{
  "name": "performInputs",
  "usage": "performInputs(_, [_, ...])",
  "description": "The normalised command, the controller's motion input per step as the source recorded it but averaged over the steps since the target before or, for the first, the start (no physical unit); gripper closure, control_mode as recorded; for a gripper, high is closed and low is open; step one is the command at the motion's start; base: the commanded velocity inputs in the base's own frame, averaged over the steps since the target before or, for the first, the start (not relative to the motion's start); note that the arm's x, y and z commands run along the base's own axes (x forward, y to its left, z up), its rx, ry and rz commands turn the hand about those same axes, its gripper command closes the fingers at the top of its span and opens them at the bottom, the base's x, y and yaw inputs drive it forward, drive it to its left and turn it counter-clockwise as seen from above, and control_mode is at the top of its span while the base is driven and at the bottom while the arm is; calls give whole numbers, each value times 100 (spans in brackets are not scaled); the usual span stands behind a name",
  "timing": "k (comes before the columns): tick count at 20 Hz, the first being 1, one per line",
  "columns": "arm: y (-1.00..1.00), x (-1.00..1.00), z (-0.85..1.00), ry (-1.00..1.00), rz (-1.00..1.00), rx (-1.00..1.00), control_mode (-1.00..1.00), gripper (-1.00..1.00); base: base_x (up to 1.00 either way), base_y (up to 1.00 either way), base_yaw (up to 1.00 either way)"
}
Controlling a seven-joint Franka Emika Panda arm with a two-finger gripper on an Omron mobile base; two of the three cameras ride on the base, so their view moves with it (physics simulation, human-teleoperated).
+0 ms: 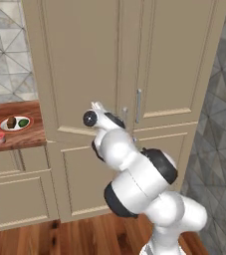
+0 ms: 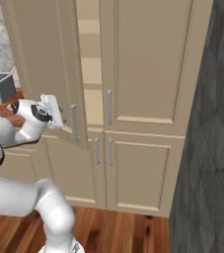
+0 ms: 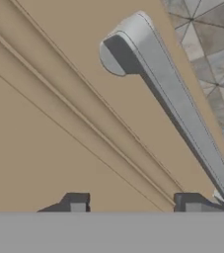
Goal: Pick the avocado and bread from the counter and place them on the plate. Then pick the jam from the cabinet and place it next to the plate. Lastly close the cabinet door.
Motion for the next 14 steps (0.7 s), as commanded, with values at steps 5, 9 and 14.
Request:
performInputs(5, [-34,100,0,3,10,0,-100,-100,0,0,0])
performInputs(9, [-49,89,-2,0,16,0,-100,-100,0,0,0])
performInputs(14, [-51,55,-2,0,23,1,-100,-100,0,0,0])
